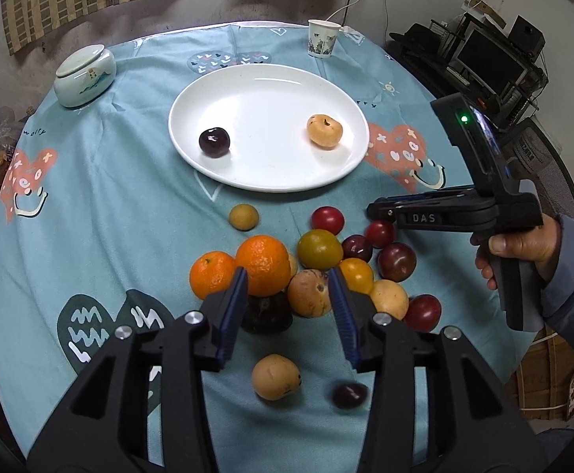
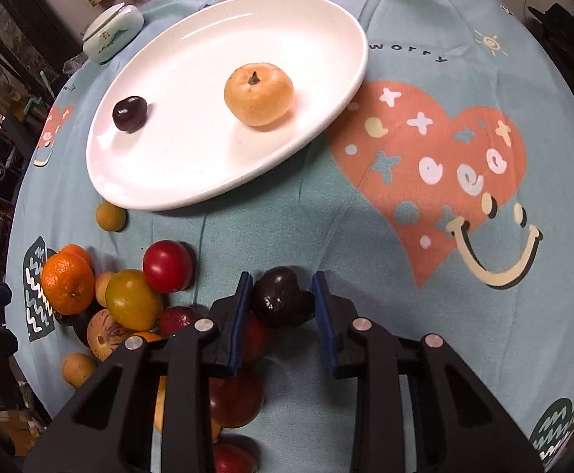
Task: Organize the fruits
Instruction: 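Carry the held dark plums toward the white plate with both grippers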
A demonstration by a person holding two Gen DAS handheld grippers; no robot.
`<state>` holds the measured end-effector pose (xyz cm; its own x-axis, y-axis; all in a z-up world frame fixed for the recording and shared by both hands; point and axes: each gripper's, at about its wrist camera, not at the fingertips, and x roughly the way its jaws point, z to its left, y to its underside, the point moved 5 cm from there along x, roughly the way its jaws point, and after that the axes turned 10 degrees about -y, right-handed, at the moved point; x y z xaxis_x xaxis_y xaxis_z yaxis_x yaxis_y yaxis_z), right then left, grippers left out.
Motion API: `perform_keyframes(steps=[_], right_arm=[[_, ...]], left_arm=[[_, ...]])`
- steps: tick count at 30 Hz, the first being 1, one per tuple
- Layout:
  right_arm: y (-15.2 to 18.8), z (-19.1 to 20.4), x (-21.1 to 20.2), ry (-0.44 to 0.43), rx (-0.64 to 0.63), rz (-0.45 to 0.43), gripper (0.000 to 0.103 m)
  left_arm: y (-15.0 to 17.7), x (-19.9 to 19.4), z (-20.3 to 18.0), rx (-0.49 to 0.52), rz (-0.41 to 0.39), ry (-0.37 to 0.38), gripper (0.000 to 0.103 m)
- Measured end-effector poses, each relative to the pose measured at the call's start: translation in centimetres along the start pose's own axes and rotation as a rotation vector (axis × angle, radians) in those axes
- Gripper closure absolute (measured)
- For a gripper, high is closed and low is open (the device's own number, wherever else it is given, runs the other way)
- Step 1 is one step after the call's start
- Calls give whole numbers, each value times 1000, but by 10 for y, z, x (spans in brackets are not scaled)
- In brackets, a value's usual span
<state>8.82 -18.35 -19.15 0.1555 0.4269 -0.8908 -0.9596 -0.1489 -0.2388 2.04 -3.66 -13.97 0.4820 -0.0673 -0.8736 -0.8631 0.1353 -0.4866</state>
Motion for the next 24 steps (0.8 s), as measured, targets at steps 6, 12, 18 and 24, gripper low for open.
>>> perform_keyframes(steps=[6, 12, 18, 24], right_arm=[[10, -10, -6, -31, 27, -17, 73], [14, -15, -9, -57, 39, -16, 72], [18, -5, -7, 11, -31, -58, 58], [15, 9, -4, 58, -133, 25, 73]], left_arm=[[5, -1, 1, 11, 6, 1, 60], [29, -21, -53, 262, -31, 89, 31], [78, 4, -91, 438, 61, 98, 31], [101, 37, -92, 439, 183, 95, 85]])
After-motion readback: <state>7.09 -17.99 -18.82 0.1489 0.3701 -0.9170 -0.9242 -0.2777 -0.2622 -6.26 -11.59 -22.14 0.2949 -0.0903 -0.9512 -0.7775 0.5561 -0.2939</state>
